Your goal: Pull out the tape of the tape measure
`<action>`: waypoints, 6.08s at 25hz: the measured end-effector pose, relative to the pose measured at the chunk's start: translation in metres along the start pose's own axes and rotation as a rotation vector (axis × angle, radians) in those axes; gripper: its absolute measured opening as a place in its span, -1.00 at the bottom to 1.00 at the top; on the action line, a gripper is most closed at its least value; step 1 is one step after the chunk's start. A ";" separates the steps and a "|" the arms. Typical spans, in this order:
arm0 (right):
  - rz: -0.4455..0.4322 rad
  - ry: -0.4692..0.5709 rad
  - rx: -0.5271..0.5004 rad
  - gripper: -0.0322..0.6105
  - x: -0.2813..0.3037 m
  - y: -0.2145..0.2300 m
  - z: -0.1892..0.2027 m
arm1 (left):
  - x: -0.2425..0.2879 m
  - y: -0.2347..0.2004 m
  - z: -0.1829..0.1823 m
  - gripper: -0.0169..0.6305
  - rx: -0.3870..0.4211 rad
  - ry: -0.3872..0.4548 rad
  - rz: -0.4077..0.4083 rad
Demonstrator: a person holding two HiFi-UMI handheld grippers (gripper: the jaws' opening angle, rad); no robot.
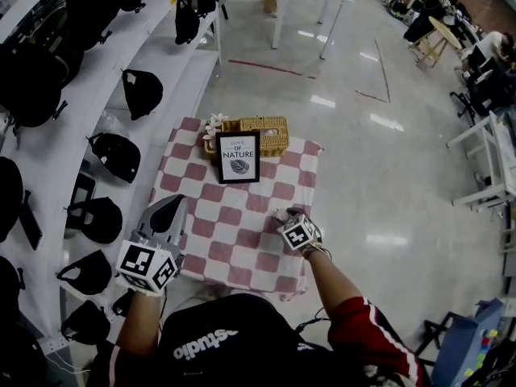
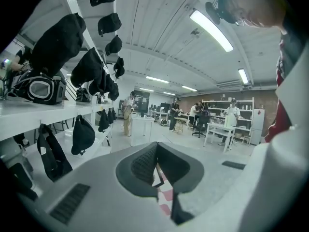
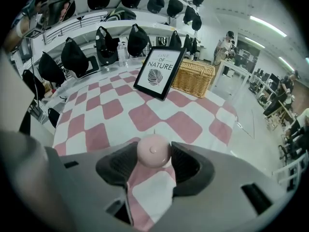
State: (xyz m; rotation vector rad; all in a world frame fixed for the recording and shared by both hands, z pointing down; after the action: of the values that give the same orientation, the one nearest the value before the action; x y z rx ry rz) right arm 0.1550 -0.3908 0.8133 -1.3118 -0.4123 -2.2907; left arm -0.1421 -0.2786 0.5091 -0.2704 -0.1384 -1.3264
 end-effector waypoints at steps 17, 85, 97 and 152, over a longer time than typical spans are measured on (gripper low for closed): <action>0.085 0.148 0.113 -0.21 -0.111 -0.047 -0.040 | -0.008 0.005 -0.016 -0.93 -0.003 0.079 0.136; 0.095 0.798 -0.210 -0.21 -0.366 -0.293 -0.194 | -0.166 0.045 -0.062 -0.72 0.239 0.257 0.630; -0.049 0.807 -0.327 -0.21 -0.360 -0.311 -0.192 | -0.177 0.055 -0.065 -0.72 0.246 0.279 0.695; 0.288 0.776 0.084 -0.21 -0.372 -0.248 -0.155 | -0.200 -0.115 -0.038 -0.92 -0.092 0.324 0.127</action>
State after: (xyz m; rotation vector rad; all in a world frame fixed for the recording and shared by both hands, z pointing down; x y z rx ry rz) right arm 0.0722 -0.1628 0.4070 -0.3377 -0.0416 -2.2809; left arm -0.3035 -0.1268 0.4355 -0.1361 0.2100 -1.2342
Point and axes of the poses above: the fingertips, and each gripper's own axes: x forward along the fingers, y to its right, z out of its underside, the point moved 7 cm from there along -x, backward along the fingers, and after that the axes turned 3 degrees about -z, right-handed, at the moved point
